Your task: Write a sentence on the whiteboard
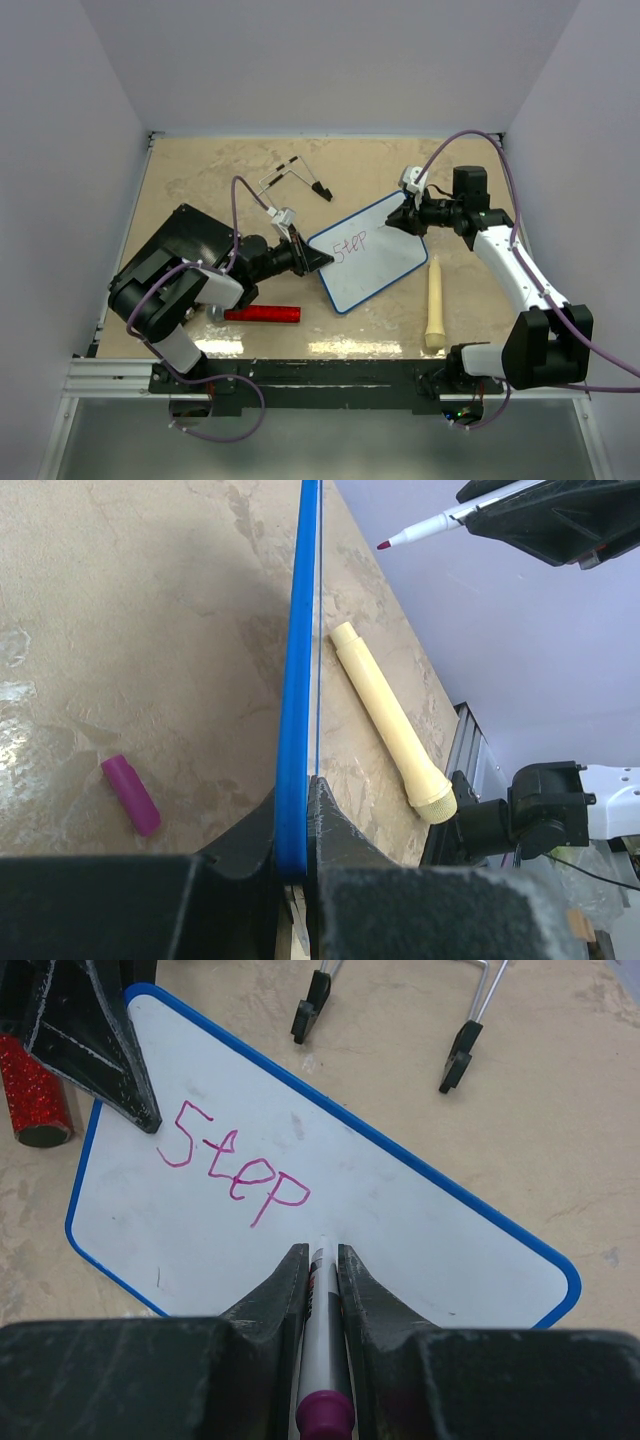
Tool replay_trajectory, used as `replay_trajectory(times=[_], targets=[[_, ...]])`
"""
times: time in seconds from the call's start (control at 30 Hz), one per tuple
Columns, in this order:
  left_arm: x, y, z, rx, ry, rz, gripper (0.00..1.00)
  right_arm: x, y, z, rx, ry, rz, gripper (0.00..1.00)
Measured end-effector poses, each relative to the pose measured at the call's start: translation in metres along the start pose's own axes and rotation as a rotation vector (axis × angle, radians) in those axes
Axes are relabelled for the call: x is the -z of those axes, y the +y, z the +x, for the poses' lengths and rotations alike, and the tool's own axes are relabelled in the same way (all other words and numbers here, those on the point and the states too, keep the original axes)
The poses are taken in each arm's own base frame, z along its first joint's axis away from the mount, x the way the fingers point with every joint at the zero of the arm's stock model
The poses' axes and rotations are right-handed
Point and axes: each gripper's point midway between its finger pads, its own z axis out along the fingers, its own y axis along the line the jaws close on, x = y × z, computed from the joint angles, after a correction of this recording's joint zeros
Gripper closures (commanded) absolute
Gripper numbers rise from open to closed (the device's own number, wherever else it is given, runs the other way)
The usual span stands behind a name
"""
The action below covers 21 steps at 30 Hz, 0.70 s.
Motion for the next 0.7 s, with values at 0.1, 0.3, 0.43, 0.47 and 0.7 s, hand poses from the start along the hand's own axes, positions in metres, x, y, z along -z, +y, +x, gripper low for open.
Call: replay_trajectory(times=[0.1,0.3,0.43,0.47,0.7], targets=[[0.0011,0.0005,0.0012,0.000,0.000,0.000,1.00,-0.0002,0.0000,-0.0001,0.004,0.000,-0.001,1.00],[0.0020,0.0002,0.0016,-0.001,-0.002,0.002,1.00,-0.0003,0.0005,-0.0006,0.010,-0.003,-0.005,1.00],[0.0026,0.0002,0.0022,-0.001,-0.002,0.003,1.00,-0.0009,0.0026,-0.0013,0.009,-0.010,-0.015,1.00],[0.0027,0.0001,0.0022,-0.002,-0.002,0.004,1.00,-0.0012,0.0032,-0.0017,0.010,-0.011,-0.018,1.00],[0.0028,-0.0001,0.0021,-0.002,-0.003,0.005,1.00,-0.0022,0.0046,-0.0026,0.013,-0.014,-0.023,1.00]])
